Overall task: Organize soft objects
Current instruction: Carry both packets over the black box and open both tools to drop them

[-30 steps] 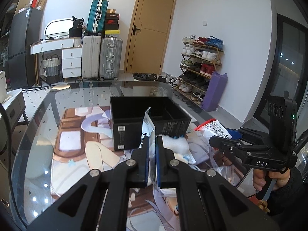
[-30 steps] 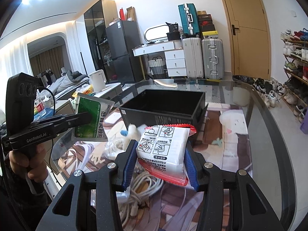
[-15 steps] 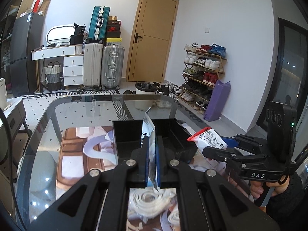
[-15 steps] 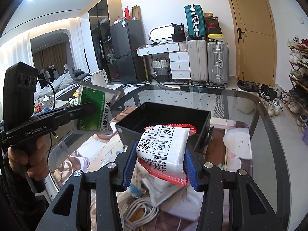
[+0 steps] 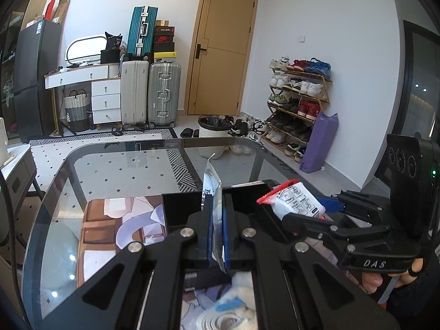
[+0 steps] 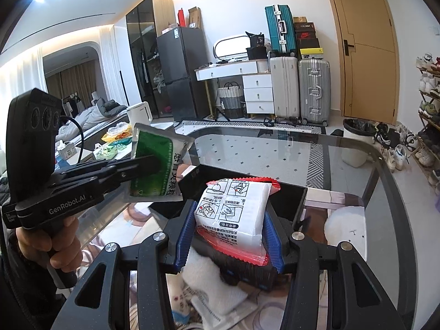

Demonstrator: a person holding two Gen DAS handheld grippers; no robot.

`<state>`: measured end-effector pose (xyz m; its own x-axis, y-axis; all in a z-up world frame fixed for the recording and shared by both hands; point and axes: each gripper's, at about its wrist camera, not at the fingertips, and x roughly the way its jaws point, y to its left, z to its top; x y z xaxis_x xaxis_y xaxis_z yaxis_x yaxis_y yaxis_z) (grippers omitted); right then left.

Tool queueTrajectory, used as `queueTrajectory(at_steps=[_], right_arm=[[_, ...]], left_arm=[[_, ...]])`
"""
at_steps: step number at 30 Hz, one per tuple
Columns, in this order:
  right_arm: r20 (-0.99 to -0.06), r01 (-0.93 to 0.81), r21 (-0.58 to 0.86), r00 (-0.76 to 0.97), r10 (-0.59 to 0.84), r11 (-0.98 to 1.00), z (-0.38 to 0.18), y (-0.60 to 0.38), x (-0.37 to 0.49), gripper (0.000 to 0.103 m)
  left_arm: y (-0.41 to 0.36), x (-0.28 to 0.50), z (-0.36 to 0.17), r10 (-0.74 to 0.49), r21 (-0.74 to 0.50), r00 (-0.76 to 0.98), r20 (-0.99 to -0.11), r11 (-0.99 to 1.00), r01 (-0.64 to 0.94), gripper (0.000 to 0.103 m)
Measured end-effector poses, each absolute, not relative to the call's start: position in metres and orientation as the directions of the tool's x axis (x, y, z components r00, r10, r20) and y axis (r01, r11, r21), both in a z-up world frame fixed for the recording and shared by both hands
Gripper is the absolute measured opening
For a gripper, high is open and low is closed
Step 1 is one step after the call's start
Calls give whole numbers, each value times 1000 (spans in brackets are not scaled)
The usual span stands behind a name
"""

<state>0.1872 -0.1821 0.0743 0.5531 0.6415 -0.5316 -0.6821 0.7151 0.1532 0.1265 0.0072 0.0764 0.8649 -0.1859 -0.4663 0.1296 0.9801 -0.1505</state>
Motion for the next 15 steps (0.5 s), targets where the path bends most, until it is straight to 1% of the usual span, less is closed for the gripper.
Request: queueTrajectory(at_steps=[8,10,15], right_arm=[[-561,-675,147,545,623,723,60,-169,214,47],[-567,-672,149,543,619,725,55,-170,216,47],[-581,-662,152,541,608,734,47,-168,226,47]], left_arm=[[1,157,54,-178,-128,829,-530,983,129,2],[0,163,50,-192,-145,816,-545,980,134,2],[-5,171,43,-191,-140,808,-557,981,135,2]])
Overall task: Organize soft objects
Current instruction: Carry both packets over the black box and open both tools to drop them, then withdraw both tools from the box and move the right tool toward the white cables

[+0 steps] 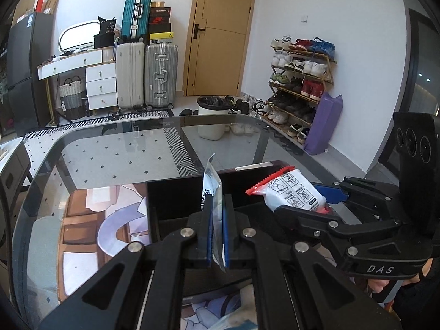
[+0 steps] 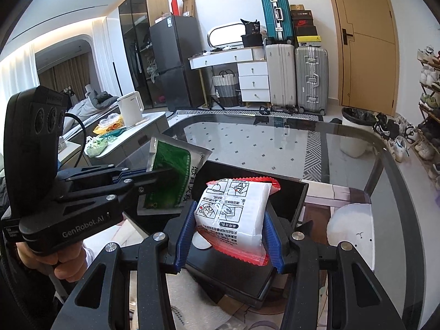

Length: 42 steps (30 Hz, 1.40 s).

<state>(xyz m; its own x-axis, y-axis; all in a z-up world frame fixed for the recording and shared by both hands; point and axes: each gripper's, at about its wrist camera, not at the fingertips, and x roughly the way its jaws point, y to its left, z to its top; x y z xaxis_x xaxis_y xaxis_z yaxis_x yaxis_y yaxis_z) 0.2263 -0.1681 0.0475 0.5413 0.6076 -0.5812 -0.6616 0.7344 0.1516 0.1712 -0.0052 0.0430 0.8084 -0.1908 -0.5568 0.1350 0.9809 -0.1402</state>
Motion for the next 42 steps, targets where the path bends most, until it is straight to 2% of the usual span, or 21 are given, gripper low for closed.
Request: queueTrajectory(at_steps=[4,5,7,9,10,11,12,13,16,17,18,19,21,31,36,42], right_arm=[[-585,-655,144,548,598,742,44,-165,231,47],[-581,-656,145,550,601,741,44,-166,232,52],[-563,-655,144,562,606,742,46,-168,232,54],[-550,-645,148,576,604,750,49,-174,233,62],[-543,-639,150,584,603,754,51,-178,232,70],[-537,-635,152,590,602,758,53,-182,232,79],[-530,-627,152,601,599,764,57,-187,230,84],[-527,-622,152,606,595,768,59,-189,228,92],[-513,-613,162,617,596,774,67,-203,218,101],[-508,-611,180,614,604,771,69,-208,215,102],[-509,-604,200,608,609,771,71,-213,212,102],[-513,-597,213,606,608,774,73,-216,209,102],[-519,-592,220,602,607,776,77,-219,201,102],[-523,-623,199,586,620,757,83,-230,149,102],[-505,-679,237,524,686,694,78,-239,127,102],[-543,-681,216,511,666,699,68,-243,110,103]], left_arm=[[-11,176,42,-192,-124,798,-571,981,147,3],[-11,176,41,-192,-119,795,-575,981,151,3],[-12,178,41,-204,-126,782,-588,979,161,4],[-10,174,44,-204,-132,788,-581,979,156,9],[-9,172,44,-202,-135,790,-579,979,152,13],[-7,169,46,-198,-135,792,-577,980,147,30],[-7,166,46,-191,-129,793,-579,981,142,51],[-7,162,47,-179,-117,792,-583,984,136,52],[-7,148,50,-171,-100,793,-585,985,139,54],[-6,143,51,-167,-100,796,-581,986,134,64],[-6,137,52,-155,-104,801,-579,988,116,89],[-5,131,53,-152,-120,806,-573,988,101,103],[-3,117,55,-154,-141,821,-550,986,90,103],[-5,73,64,-131,-112,829,-544,990,84,103],[3,62,64,-131,-129,823,-552,989,71,103],[5,48,62,-109,-108,827,-552,992,59,103]])
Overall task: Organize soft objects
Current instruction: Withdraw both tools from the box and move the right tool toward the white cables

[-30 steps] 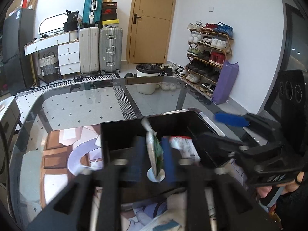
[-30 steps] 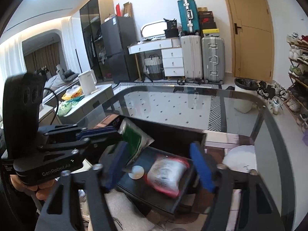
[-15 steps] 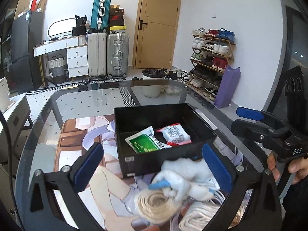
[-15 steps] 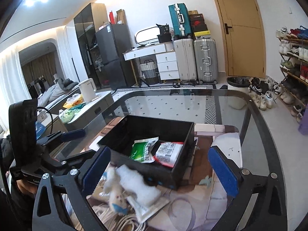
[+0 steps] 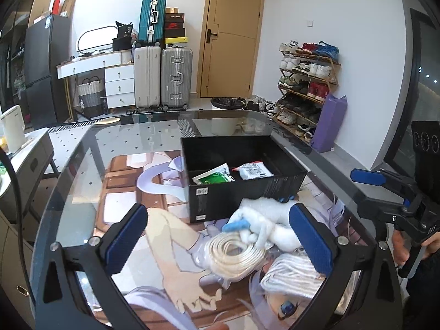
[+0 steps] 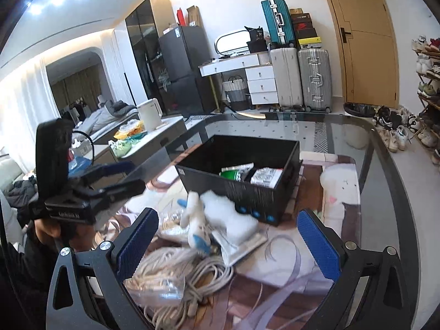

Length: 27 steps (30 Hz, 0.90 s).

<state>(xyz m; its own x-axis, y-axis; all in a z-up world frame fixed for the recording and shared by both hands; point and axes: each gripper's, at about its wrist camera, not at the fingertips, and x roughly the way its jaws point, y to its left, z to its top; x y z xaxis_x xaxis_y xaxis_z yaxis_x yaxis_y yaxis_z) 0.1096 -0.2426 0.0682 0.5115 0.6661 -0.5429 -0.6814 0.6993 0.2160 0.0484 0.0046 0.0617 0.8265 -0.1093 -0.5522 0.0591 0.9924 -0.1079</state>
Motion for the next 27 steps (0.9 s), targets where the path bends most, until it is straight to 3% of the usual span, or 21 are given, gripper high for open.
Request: queueTrajectory(at_steps=[17,27], right_arm=[[-574,-670,171,528,626,722,42,-259,69,103],[-635,-751,141,431,641,645,27,-243,56,103]], left_arm=[[8,21,46,-118,-112,808,-577,992,65,103],[2,20,39,-126,-98,799,-588,992,85,103]])
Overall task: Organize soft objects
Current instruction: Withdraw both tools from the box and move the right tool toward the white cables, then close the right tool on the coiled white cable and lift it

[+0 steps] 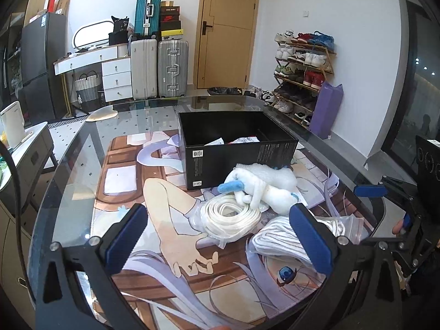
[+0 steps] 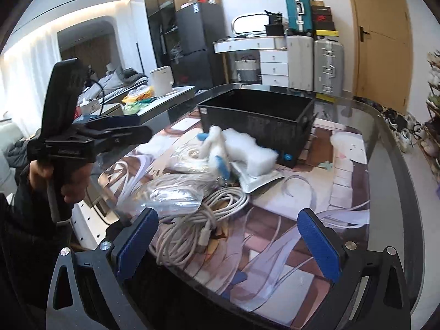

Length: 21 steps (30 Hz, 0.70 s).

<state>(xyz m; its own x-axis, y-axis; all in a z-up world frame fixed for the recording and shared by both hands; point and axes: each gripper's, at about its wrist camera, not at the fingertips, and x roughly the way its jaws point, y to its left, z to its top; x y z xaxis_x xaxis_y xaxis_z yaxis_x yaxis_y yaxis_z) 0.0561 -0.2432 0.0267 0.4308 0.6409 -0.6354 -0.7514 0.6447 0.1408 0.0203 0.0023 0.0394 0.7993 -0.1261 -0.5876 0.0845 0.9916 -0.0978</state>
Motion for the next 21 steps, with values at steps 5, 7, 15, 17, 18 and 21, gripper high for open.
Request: queueTrajectory(at_steps=[5,7,15,17,18,21], right_arm=[[-652,-760,140,411,637,634,20,-237,55,103],[-661,-758,150,400,634,635,16,-235,56,103],[-712,-726,193,359,603,660,-6,-210,71,103],[-724,-725,208,338,602,657,-10,-203,72,103],[-723,-726,206,338,602,656,-10,-201,72,103],[-720,-727,166,372,586,666,-12,-196,71,103]], left_arm=[[1,19,39,-136,-96,797,-589,991,98,103],[0,20,38,-141,-97,793,-593,990,103,103],[0,25,30,-123,-83,771,-625,992,91,103],[1,25,30,-120,-82,769,-627,993,88,103],[2,26,29,-121,-84,769,-628,993,88,103],[3,26,28,-113,-80,766,-633,994,81,103]])
